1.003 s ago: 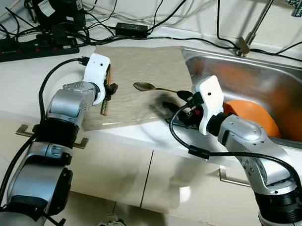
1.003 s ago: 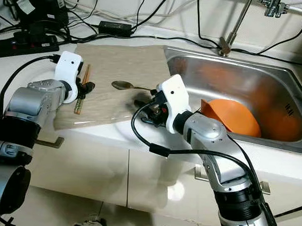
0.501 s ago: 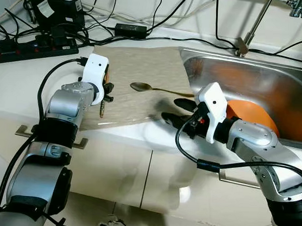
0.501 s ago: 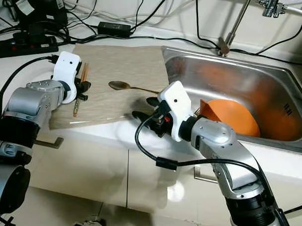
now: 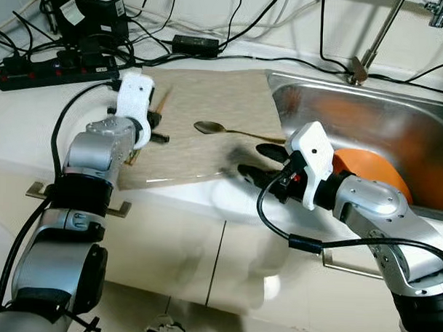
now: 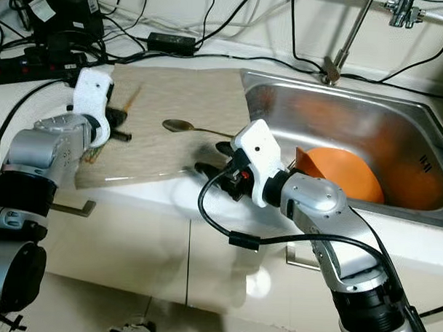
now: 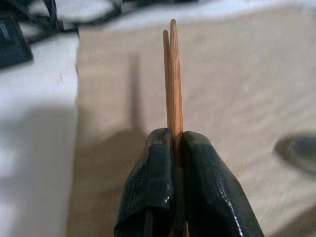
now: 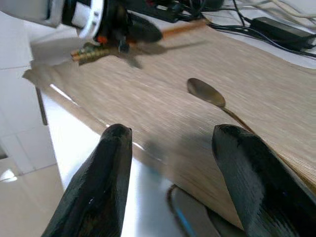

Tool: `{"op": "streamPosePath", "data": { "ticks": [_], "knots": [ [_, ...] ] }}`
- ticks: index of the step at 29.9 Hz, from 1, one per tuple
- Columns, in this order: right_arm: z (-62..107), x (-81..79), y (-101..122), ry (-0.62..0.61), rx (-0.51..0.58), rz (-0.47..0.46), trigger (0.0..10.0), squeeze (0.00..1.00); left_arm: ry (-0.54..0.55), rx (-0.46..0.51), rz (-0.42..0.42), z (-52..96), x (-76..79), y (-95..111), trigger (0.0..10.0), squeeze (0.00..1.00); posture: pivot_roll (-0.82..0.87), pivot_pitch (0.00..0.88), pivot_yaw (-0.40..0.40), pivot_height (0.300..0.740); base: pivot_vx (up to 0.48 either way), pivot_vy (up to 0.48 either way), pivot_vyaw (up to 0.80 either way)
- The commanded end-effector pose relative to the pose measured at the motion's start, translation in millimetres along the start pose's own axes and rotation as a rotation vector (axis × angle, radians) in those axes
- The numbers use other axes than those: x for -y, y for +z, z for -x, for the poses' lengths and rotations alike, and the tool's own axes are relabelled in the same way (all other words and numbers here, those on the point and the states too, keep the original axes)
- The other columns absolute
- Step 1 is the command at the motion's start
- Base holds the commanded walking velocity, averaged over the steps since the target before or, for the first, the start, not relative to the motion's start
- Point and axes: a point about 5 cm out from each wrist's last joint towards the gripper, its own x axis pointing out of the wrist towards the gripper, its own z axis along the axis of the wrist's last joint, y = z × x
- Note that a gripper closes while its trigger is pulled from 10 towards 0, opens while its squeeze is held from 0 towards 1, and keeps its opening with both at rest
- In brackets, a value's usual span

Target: Kitchen organization

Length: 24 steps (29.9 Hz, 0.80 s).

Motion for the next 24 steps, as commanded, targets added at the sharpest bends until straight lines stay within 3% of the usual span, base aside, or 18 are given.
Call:
{"op": "streamPosePath", "data": {
  "ticks": [1, 7, 9, 11, 12, 13, 17, 20, 21, 22, 24],
  "knots": [
    [2.6, 6.8, 4, -0.04, 0.015, 0.018, 10.0, 0.0, -0.01, 0.059, 0.032, 0.1, 2.1, 13, 0.0, 0.0, 0.03, 0.0, -0.028, 0.74, 0.0, 0.0, 0.0],
    [1.9, 9.3, 4, -0.054, 0.016, 0.023, 10.0, 0.0, -0.062, 0.078, 0.091, 0.7, 6.4, 16, 0.0, 0.0, 0.03, 0.0, -0.03, 0.74, 0.0, 0.0, 0.0],
    [1.3, 12.4, 7, -0.084, 0.039, 0.022, 10.0, 0.0, -0.131, 0.139, 0.162, 3.3, 12.6, 26, 0.0, 0.0, 0.03, 0.0, -0.031, 0.74, 0.0, 0.0, 0.0],
    [0.9, 14.3, 9, -0.101, 0.052, 0.017, 10.0, 0.0, -0.166, 0.168, 0.18, 4.8, 15.6, 31, 0.0, 0.0, 0.03, 0.0, -0.033, 0.74, 0.0, 0.0, 0.0],
    [-1.5, 23.5, 19, -0.184, 0.135, -0.023, 10.0, 0.0, -0.301, 0.241, 0.216, 11.8, 28.4, 45, 0.0, 0.0, 0.03, 0.0, -0.034, 0.74, 0.0, 0.0, 0.0],
    [-2.9, 28.2, 24, -0.227, 0.176, -0.059, 10.0, 0.0, -0.355, 0.268, 0.228, 15.4, 33.8, 50, 0.0, 0.0, 0.03, 0.0, -0.035, 0.74, 0.0, 0.0, 0.0],
    [-7.6, 45.0, 34, -0.388, 0.319, -0.27, 10.0, 0.0, -0.491, 0.317, 0.25, 26.1, 50.2, 58, 0.0, 0.0, 0.04, 0.0, -0.042, 0.74, 0.0, 0.0, 0.0],
    [-9.1, 47.4, 35, -0.376, 0.383, -0.396, 10.0, 0.0, -0.567, 0.337, 0.249, 32.1, 58.2, 57, 0.0, 0.0, 0.04, 0.0, -0.041, 0.74, 0.0, 0.0, 0.0],
    [-9.2, 46.4, 37, -0.345, 0.416, -0.443, 10.0, 1.0, -0.604, 0.342, 0.275, 34.9, 61.8, 57, 0.0, 0.0, 0.04, 0.0, -0.04, 0.74, 0.0, 0.0, 0.0],
    [-9.2, 46.4, 37, -0.345, 0.416, -0.443, 10.0, 1.0, -0.604, 0.342, 0.275, 34.9, 61.8, 57, 0.0, 0.0, 0.04, 0.0, -0.04, 0.74, 0.0, 0.0, 0.0],
    [-10.4, 42.9, 42, -0.264, 0.483, -0.543, 10.0, 1.0, -0.716, 0.367, 0.32, 44.5, 71.0, 58, 0.0, 0.0, 0.04, 0.0, -0.036, 0.74, 0.0, 0.0, 0.0]
  ]
}}
